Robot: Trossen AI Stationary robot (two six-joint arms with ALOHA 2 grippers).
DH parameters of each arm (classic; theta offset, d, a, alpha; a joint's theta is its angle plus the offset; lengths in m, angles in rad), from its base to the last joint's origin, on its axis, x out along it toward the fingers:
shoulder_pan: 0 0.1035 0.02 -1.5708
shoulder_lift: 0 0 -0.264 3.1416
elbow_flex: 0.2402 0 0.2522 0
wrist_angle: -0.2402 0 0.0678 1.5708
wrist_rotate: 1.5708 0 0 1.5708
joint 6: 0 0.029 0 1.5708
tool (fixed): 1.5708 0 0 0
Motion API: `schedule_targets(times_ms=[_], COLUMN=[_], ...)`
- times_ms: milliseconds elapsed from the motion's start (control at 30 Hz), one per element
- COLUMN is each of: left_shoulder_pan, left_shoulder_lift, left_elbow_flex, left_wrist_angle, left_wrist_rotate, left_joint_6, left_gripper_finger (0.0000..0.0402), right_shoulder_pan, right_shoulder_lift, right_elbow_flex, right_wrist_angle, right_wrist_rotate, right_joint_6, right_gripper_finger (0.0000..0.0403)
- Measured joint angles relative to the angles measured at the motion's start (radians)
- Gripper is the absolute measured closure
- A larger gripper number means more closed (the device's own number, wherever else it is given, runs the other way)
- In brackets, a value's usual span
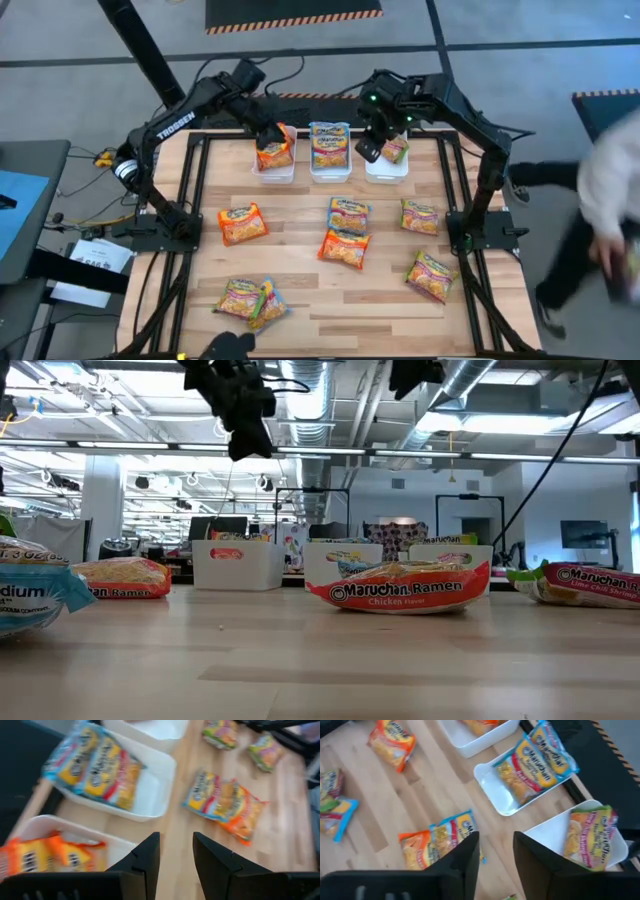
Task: Sort Maruchan noodles
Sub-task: Put the green noodle pack into the right white bin
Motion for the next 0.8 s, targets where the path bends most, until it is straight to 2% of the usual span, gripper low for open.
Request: schedule_targets(times_ms=[133,367,667,800], left_shoulder_pan=[-0.019,-0.040,-0.079,-0.088], left_shoulder_lift=[-0.005,-0.046,-0.165,-0.207], left_elbow_flex=[0.000,-0.001,-0.001,-0.001], left_wrist_angle=[-0.021,-0.034,-0.036,-0.036], left_wrist_rotate=[0.069,0.096,0.094,0.088], left_joint_6=[-0.003,-0.025,-0.058,-0.081], left_gripper_finger=[0.0301,0.0301,0.0301,0.0301], right_shoulder_pan=[0.030,0.093,0.187,0.219], right_shoulder_lift=[0.000,0.000,-0.006,-0.006], right_elbow_flex=[0.000,-0.011,-0.210,-0.291], right_wrist_angle=[0.000,0.002,0.001,0.000], right_wrist_rotate=[-0.019,-0.023,-0.114,-0.210], right_joint_6=[0.000,0.048,0.052,0.052], right_gripper_finger=[0.0223,0.0176,0.0170,0.0170])
